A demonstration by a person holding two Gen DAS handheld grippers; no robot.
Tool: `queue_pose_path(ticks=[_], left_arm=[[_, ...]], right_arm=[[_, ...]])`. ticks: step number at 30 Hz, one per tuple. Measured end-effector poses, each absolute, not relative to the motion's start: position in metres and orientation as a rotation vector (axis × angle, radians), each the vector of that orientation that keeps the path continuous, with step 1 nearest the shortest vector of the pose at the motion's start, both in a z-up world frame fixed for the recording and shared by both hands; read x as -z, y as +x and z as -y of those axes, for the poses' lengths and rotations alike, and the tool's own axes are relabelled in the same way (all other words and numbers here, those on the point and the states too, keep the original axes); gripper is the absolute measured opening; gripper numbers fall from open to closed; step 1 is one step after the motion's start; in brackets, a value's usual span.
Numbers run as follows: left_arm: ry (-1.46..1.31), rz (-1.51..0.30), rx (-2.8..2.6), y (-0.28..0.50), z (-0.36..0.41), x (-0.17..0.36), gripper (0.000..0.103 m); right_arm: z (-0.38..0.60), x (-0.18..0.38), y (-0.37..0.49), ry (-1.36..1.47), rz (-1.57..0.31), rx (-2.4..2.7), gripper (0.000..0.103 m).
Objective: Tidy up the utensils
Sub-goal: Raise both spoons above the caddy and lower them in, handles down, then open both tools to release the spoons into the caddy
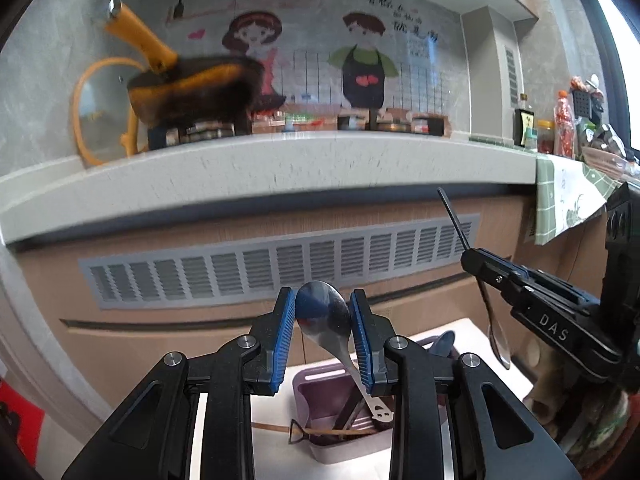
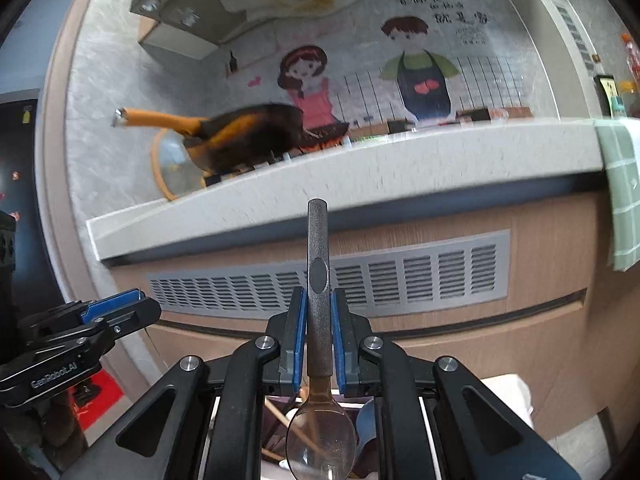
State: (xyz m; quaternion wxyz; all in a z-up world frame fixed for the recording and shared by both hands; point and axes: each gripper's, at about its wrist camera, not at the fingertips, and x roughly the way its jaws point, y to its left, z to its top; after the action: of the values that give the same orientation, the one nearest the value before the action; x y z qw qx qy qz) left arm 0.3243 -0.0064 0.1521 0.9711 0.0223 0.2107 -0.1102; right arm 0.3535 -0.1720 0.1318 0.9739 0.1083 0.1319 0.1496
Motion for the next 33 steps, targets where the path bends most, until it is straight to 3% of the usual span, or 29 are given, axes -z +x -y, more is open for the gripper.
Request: queue_pose_path(ticks=[16, 18, 22, 27, 33], left_arm=[[-0.043, -0.608, 0.346, 0.378, 0.011, -0.080, 0.032], [-0.050, -0.643, 0.369, 0.377, 0.015, -0.073, 0.047], [-0.056, -0.619, 0.365, 0.350, 0.019, -0.072, 0.051], [-0.059, -0.540, 0.266, 0.291, 0.017, -0.076, 0.070], [-0.017, -0.466, 0.124, 0.195, 0.023, -0.077, 0.074]], right_arm=[[0.168, -0.065, 0.389, 0.217, -0.330, -0.265, 0.015], [0.167, -0.059, 0.383, 0.204, -0.358, -0.286, 0.015], [0.167, -0.055, 0.357, 0.168, -0.386, -0.275, 0.015], [0.172, -0.058, 0.316, 0.160, -0.426, -0.257, 0.016], [0.170, -0.060, 0.252, 0.145, -0.469, -0.286, 0.022]])
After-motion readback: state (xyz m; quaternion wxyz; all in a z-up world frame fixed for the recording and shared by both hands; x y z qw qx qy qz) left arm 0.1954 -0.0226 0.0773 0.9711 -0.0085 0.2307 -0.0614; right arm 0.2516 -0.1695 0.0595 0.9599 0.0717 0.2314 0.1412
